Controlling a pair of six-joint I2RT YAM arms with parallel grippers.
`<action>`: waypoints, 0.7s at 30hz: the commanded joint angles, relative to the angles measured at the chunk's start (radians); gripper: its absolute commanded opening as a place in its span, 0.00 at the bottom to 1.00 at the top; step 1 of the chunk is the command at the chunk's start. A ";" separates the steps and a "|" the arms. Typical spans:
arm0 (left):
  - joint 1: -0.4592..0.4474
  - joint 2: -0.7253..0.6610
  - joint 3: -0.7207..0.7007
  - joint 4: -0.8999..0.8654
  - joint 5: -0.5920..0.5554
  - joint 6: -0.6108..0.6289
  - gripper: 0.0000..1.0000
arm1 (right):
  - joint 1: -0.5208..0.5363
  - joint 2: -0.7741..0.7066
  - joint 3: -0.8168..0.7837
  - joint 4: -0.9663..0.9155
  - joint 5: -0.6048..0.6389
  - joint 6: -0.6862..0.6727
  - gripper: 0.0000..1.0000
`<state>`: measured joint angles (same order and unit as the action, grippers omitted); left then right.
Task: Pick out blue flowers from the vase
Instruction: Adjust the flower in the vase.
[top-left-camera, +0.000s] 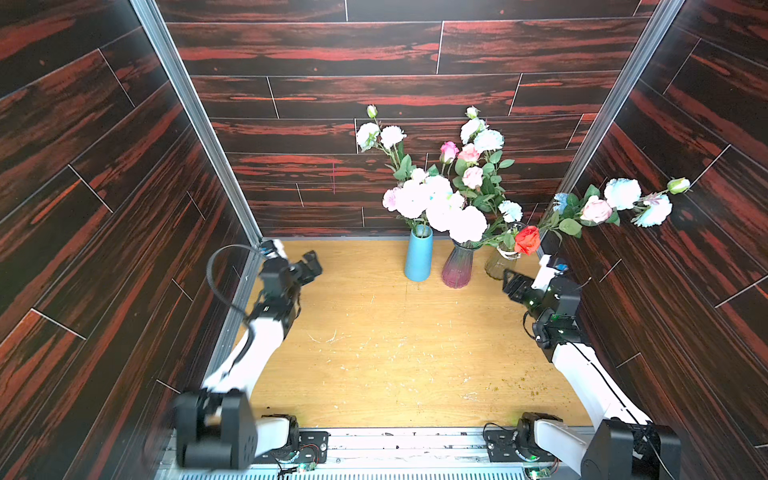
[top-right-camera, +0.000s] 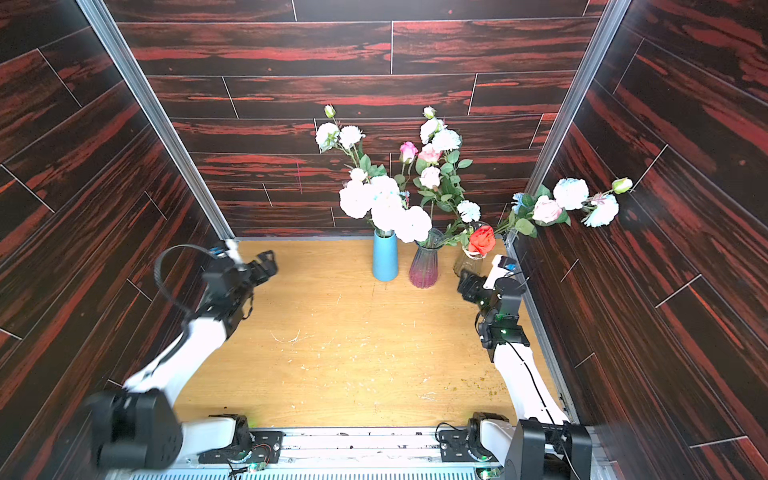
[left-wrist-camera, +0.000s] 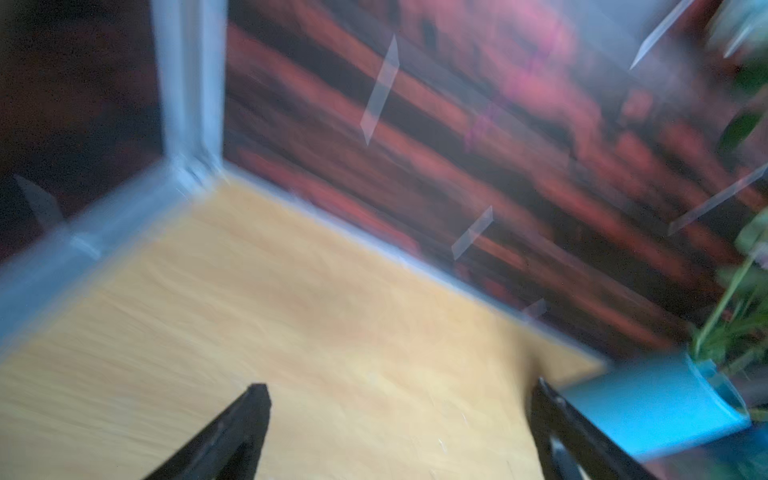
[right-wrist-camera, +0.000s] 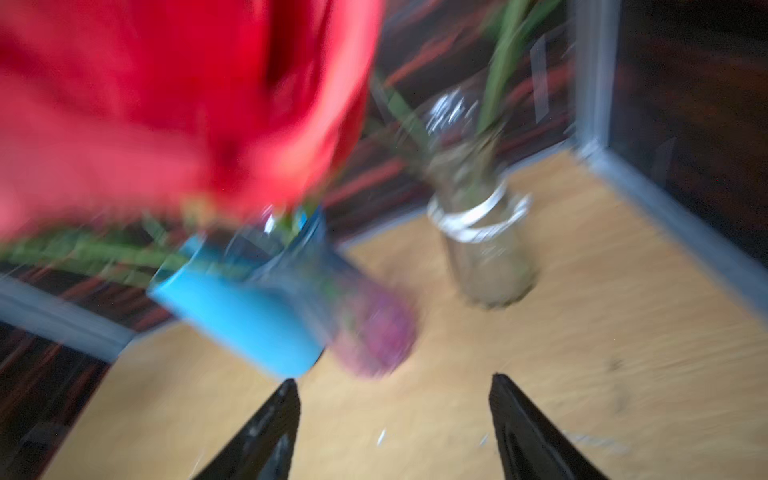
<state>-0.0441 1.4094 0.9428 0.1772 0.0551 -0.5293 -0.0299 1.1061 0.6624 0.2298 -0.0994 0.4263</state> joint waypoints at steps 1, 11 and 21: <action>-0.079 0.069 0.166 -0.186 0.094 -0.023 0.97 | 0.062 -0.018 0.020 -0.064 -0.077 -0.005 0.75; -0.286 0.295 0.509 -0.332 0.000 -0.085 0.76 | 0.228 0.015 0.097 -0.149 0.108 -0.093 0.67; -0.420 0.603 0.880 -0.424 -0.110 -0.136 0.67 | 0.287 0.017 0.101 -0.152 0.157 -0.136 0.65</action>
<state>-0.4511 1.9755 1.7489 -0.1925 -0.0154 -0.6399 0.2272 1.1175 0.7380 0.0879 0.0257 0.3241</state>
